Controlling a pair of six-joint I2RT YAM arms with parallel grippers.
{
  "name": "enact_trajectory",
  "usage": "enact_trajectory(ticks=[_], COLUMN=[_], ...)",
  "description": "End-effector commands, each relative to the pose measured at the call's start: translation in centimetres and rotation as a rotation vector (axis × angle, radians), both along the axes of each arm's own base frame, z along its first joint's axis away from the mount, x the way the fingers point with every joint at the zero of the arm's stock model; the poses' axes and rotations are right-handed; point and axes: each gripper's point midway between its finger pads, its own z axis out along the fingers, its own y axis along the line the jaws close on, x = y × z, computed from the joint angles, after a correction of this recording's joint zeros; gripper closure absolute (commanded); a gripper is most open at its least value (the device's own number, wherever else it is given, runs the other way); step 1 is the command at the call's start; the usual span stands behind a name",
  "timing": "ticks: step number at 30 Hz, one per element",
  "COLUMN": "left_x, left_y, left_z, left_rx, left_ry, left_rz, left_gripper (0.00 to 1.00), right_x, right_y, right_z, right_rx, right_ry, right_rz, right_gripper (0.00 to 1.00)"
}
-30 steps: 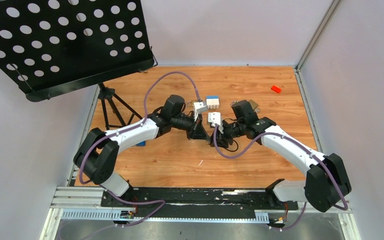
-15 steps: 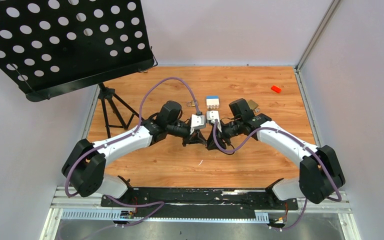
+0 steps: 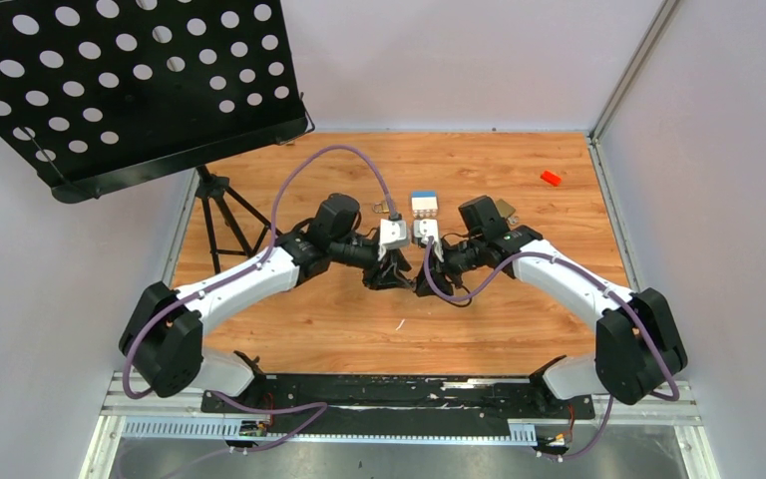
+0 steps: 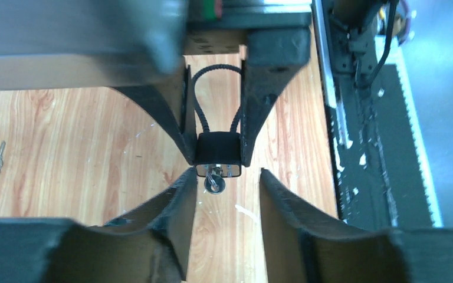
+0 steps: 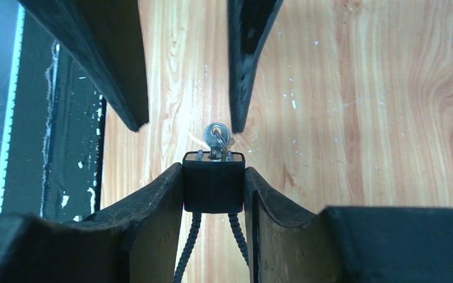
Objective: Unlock with the key
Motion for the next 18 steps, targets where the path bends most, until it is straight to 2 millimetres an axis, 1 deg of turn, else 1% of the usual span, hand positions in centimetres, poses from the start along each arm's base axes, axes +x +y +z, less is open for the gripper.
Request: enact_trajectory(ticks=[1,3,4,6,8,9,10,11,13,16,18], left_x=[1.1,1.6,2.0,2.5,3.1,3.2,3.3,3.3,3.1,3.2,3.4], left_y=[0.1,0.1,0.1,0.0,-0.2,-0.3,-0.5,-0.6,-1.2,-1.6,-1.7], left_z=[4.3,4.5,4.3,3.7,2.6,2.0,0.9,0.7,-0.6,-1.6,-1.7], left_rx=[-0.081,-0.08,-0.073,-0.055,-0.03,-0.016,0.011,0.019,0.051,0.071,0.063], left_ry=[0.14,0.215,0.249,0.351,0.448,0.498,0.562,0.608,0.715,0.776,0.791], left_rz=[0.084,0.125,0.154,0.212,0.264,0.278,0.294,0.301,0.296,0.306,0.309], left_gripper=[0.44,0.36,0.34,0.34,0.34,0.35,0.36,0.39,0.44,0.48,0.52], right_x=[1.6,1.8,1.9,2.1,2.3,2.3,2.3,2.4,2.4,2.5,2.5], right_y=[-0.1,-0.2,-0.3,-0.3,-0.4,-0.4,-0.4,-0.5,-0.5,-0.5,-0.6], right_z=[1.5,1.6,1.7,1.8,1.9,1.9,1.9,1.9,1.8,1.7,1.6], right_rx=[0.017,0.016,0.015,0.017,0.016,0.014,0.013,0.012,0.01,0.005,0.002], right_ry=[-0.126,-0.147,-0.156,-0.172,-0.184,-0.188,-0.191,-0.193,-0.194,-0.196,-0.199], right_rz=[-0.024,-0.035,-0.039,-0.047,-0.055,-0.059,-0.06,-0.063,-0.064,-0.067,-0.069], right_gripper=[1.0,1.0,1.0,1.0,1.0,1.0,1.0,1.0,1.0,1.0,1.0])
